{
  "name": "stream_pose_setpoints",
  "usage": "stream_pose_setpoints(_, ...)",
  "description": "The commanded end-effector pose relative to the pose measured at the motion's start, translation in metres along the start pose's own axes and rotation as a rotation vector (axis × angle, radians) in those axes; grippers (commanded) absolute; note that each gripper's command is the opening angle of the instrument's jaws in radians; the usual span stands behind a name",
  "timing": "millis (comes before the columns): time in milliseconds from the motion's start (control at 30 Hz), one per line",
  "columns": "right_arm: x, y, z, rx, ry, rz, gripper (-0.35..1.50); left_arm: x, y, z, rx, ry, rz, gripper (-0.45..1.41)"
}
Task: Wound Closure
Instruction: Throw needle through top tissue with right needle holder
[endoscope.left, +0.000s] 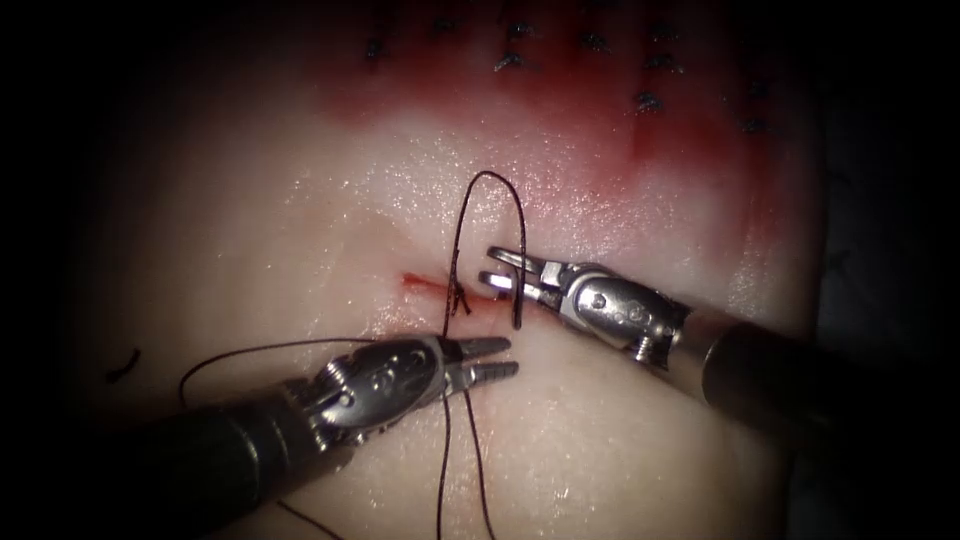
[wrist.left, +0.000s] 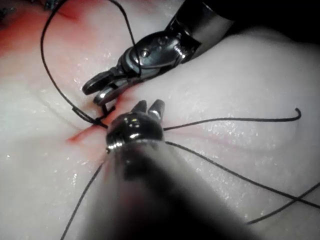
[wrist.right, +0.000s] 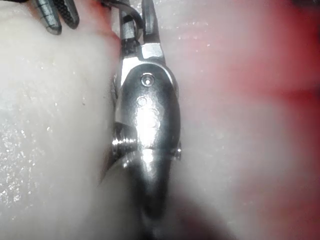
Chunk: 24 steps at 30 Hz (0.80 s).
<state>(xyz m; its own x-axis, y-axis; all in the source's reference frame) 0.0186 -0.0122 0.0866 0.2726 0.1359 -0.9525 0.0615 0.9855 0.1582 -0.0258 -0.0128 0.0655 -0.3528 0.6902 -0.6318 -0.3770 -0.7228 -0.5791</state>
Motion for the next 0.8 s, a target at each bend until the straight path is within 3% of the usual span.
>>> stream_pose_setpoints(33, -0.0006, -0.0003, 0.0011, 0.020, -0.001, 0.013, -0.35, -0.0001, -0.0003, 0.0008, -0.001, 0.000, 0.000, 0.04)
stream_pose_setpoints(267, -0.0009, -0.0010, 0.0018, 0.035, -0.012, 0.041, -0.35, 0.0001, -0.0004, 0.0011, 0.002, 0.001, -0.003, 0.05)
stream_pose_setpoints(600, -0.0001, 0.0003, 0.0013, -0.018, -0.011, 0.057, -0.35, 0.0010, -0.0004, 0.0016, 0.010, 0.001, -0.013, 0.06)
stream_pose_setpoints(767, 0.0021, 0.0025, 0.0005, -0.068, -0.004, 0.102, -0.35, 0.0006, -0.0009, 0.0026, 0.014, -0.002, -0.007, 0.06)
stream_pose_setpoints(800, 0.0036, 0.0039, 0.0001, -0.081, 0.007, 0.127, -0.35, -0.0002, -0.0012, 0.0028, 0.015, -0.006, -0.015, 0.06)
